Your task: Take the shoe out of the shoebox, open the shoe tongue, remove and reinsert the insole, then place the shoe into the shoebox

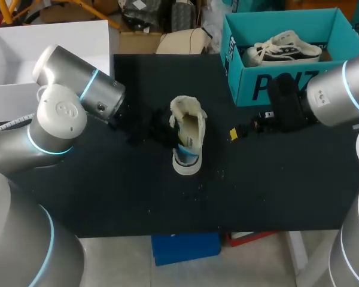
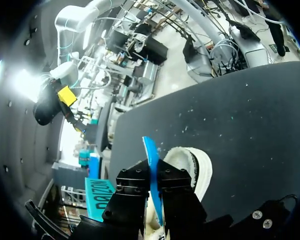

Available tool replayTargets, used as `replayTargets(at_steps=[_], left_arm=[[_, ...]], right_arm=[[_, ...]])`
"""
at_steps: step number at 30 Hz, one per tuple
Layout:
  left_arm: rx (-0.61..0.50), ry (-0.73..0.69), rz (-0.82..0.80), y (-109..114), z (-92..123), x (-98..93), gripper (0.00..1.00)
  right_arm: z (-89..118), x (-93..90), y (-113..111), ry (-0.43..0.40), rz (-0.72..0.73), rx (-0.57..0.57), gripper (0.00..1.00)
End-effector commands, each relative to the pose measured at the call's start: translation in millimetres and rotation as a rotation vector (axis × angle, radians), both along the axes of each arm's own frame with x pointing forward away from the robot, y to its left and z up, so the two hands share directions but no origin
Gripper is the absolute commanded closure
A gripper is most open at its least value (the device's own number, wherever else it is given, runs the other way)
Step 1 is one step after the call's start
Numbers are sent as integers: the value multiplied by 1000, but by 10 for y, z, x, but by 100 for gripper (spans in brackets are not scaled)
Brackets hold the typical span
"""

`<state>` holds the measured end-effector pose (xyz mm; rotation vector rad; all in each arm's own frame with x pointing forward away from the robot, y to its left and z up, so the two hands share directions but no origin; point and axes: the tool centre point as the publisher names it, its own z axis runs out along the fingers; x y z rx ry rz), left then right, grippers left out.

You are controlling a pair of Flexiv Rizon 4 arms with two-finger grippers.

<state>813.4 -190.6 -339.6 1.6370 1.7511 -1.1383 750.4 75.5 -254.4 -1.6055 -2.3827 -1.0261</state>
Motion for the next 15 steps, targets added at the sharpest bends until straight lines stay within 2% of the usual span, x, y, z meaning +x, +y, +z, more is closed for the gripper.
replayTargets(at_steps=[1,15], left_arm=[[10,-1,5,-18,-25,58,100],[56,-3,37,-14,-156,223,100]], right_arm=[[1,4,13,1,-1,-3,0],[1,4,13,1,-1,-3,0]])
